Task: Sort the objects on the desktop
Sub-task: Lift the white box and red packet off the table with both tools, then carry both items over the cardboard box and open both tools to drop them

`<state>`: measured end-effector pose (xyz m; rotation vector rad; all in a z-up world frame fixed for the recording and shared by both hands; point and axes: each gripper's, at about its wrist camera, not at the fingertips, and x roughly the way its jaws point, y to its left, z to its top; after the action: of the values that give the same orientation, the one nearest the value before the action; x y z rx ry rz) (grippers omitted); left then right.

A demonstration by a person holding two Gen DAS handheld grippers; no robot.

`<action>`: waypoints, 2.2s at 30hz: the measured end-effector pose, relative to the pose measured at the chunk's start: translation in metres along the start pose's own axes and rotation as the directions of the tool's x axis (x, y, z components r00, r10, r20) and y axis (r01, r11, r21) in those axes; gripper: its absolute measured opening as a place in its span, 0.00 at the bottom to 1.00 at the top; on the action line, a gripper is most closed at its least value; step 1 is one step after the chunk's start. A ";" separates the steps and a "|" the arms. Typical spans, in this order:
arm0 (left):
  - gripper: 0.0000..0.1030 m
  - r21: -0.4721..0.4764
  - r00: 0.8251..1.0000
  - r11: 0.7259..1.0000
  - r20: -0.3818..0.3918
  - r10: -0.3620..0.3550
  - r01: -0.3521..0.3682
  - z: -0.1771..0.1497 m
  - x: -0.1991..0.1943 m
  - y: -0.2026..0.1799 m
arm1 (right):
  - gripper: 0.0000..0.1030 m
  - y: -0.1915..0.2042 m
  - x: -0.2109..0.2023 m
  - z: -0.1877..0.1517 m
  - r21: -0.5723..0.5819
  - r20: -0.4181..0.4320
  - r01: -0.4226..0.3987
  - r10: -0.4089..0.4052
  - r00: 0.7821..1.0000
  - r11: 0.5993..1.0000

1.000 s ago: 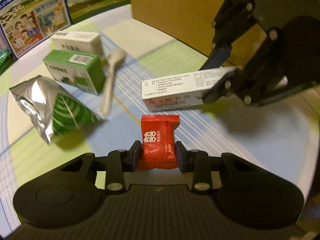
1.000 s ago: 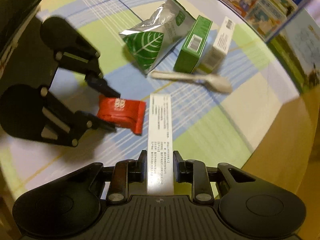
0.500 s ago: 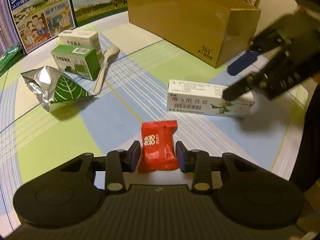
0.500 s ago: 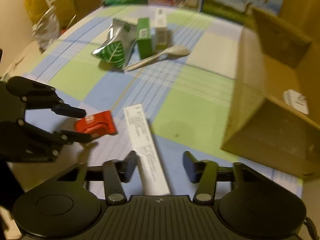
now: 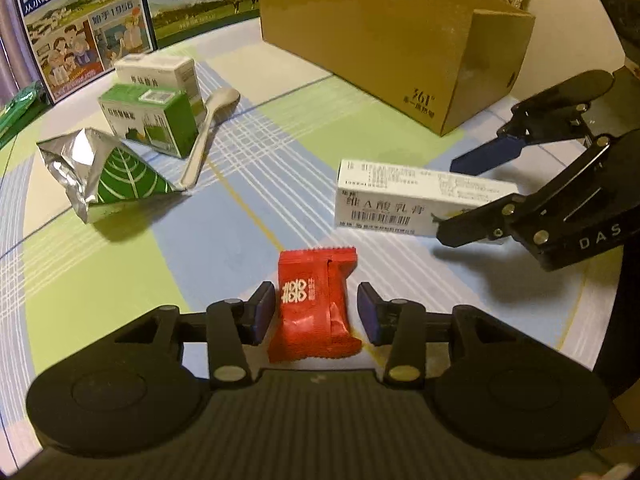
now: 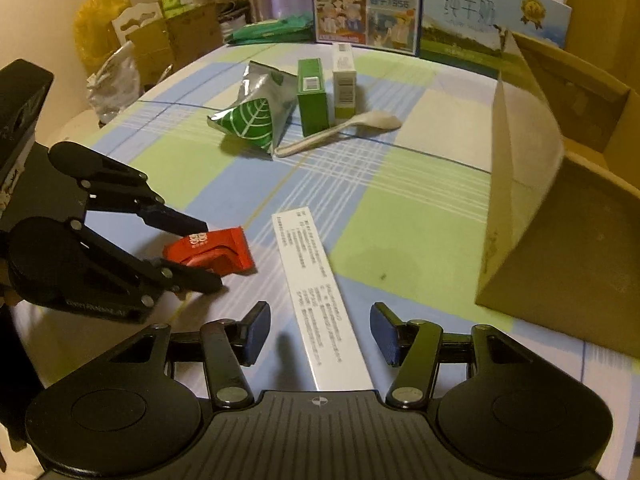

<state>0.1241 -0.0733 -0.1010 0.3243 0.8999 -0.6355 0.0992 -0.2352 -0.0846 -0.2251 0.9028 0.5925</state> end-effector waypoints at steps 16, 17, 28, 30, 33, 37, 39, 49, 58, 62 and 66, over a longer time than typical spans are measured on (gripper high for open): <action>0.24 -0.033 1.000 0.999 0.011 0.012 -0.012 -0.001 -0.006 -0.001 | 0.51 0.003 0.001 0.001 -0.020 0.036 -0.025 0.026 0.999 0.999; 0.24 -0.034 1.000 0.999 0.019 0.015 -0.014 -0.001 -0.007 -0.001 | 0.50 0.003 0.003 0.001 -0.025 0.031 -0.022 0.022 0.999 0.999; 0.24 -0.054 0.999 0.998 0.031 0.019 -0.017 0.001 -0.010 0.002 | 0.37 0.005 0.017 0.000 -0.074 -0.012 0.000 -0.001 1.000 0.997; 0.24 -0.055 0.999 0.998 0.032 0.020 -0.018 0.001 -0.010 0.001 | 0.31 0.008 0.020 -0.001 -0.099 -0.021 0.006 -0.008 1.000 0.995; 0.24 -0.057 0.999 0.998 0.036 0.021 -0.019 0.001 -0.012 0.002 | 0.23 0.010 0.020 -0.003 -0.111 -0.024 0.022 -0.025 0.999 0.994; 0.24 -0.063 0.999 0.998 0.044 0.021 -0.018 0.001 -0.014 0.004 | 0.23 0.013 0.014 -0.005 -0.086 -0.010 0.038 -0.039 0.999 0.996; 0.24 -0.066 0.998 0.998 0.050 0.025 -0.022 0.001 -0.015 0.004 | 0.22 0.013 0.006 -0.005 -0.058 0.003 0.046 -0.046 0.999 0.997; 0.24 -0.059 0.997 0.998 0.064 0.039 -0.035 0.004 -0.028 -0.006 | 0.22 0.002 -0.042 -0.001 0.038 0.062 0.090 -0.092 0.994 0.995; 0.24 -0.048 0.994 0.999 0.106 0.029 -0.024 0.027 -0.053 -0.023 | 0.22 -0.009 -0.083 0.000 0.084 0.128 0.118 -0.128 0.983 0.989; 0.24 -0.010 0.989 1.000 0.143 0.024 -0.022 0.057 -0.064 -0.035 | 0.22 -0.023 -0.109 0.010 0.134 0.183 0.119 -0.142 0.973 0.984; 0.24 0.016 0.982 1.000 0.190 0.009 -0.012 0.094 -0.071 -0.047 | 0.22 -0.047 -0.137 0.028 0.171 0.244 0.138 -0.178 0.953 0.976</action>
<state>0.1205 -0.1312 0.0118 0.2788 0.7101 -0.6533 0.0800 -0.3155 0.0377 -0.0787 0.6657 0.3903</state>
